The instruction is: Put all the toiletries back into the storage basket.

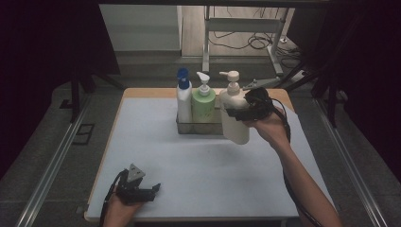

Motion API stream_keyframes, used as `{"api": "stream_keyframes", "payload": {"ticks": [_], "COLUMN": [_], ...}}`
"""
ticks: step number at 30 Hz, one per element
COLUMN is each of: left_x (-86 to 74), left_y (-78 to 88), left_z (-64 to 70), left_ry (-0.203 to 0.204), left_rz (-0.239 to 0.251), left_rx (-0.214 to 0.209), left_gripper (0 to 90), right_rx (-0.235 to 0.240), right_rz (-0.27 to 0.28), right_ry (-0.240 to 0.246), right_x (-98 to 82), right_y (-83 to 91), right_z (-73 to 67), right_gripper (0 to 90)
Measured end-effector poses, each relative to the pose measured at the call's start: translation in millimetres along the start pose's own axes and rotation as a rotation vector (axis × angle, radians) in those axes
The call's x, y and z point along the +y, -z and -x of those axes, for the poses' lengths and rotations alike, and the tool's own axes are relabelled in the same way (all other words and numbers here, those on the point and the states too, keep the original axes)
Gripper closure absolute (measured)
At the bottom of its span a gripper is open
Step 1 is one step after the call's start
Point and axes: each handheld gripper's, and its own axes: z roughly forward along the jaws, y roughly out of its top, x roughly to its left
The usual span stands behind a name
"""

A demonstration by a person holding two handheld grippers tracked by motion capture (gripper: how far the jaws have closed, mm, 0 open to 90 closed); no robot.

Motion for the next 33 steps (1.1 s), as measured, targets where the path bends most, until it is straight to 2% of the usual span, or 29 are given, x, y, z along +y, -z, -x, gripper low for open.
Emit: {"api": "stream_keyframes", "payload": {"ticks": [33], "left_x": [0.1], "left_y": [0.0], "left_z": [-0.2], "left_ry": [-0.001], "left_rz": [0.0], "left_rx": [-0.001], "left_gripper": [12.2], "right_rx": [-0.072], "right_rz": [0.023], "right_ry": [-0.047], "right_x": [31.7], "right_y": [-29.8], "right_z": [30.7], "right_gripper": [36.9]}}
